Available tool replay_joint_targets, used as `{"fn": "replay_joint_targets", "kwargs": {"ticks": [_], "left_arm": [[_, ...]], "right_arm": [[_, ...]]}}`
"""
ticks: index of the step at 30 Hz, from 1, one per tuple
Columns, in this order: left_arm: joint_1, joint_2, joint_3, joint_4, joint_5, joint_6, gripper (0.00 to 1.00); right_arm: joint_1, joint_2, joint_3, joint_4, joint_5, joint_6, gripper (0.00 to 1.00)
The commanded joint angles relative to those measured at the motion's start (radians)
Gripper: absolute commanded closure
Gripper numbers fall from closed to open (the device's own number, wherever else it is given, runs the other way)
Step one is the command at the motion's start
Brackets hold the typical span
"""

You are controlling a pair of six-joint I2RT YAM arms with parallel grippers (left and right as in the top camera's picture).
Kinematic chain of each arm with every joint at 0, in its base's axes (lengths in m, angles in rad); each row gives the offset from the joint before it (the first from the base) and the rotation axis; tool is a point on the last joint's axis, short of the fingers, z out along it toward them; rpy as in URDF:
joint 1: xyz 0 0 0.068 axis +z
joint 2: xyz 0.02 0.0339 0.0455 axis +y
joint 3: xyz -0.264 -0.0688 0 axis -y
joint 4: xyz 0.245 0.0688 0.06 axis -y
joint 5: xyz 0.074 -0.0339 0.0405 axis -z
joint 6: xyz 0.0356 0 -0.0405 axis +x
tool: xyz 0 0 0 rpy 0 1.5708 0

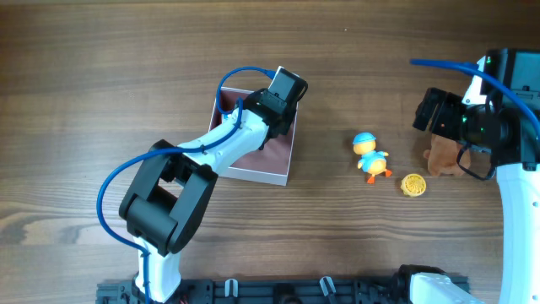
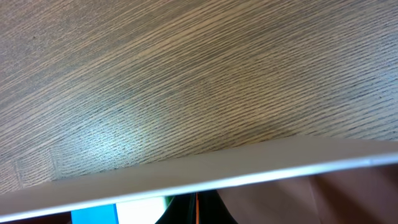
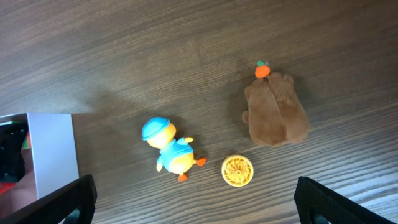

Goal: Pack container

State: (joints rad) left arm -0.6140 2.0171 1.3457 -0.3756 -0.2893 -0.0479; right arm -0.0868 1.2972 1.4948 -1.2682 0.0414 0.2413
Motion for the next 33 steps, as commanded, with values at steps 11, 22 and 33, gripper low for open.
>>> {"fn": "replay_joint_targets", "kwargs": {"ticks": [11,22,33], "left_arm": [[-0.031,-0.312,0.005,-0.423,-0.010,-0.309,0.96],[-0.008,-0.332,-0.077,-0.669,0.229,-0.510,0.96],[0.071,-0.296,-0.118,-0.500,0.202,-0.454,0.96]], "right_arm": [[-0.002,0.006,-0.005,0.000,-0.016,-0.006,0.00],[-0.002,0.006,-0.005,-0.003,-0.021,-0.006,0.00],[-0.002,0.006,-0.005,-0.004,-0.021,-0.006,0.00]]}}
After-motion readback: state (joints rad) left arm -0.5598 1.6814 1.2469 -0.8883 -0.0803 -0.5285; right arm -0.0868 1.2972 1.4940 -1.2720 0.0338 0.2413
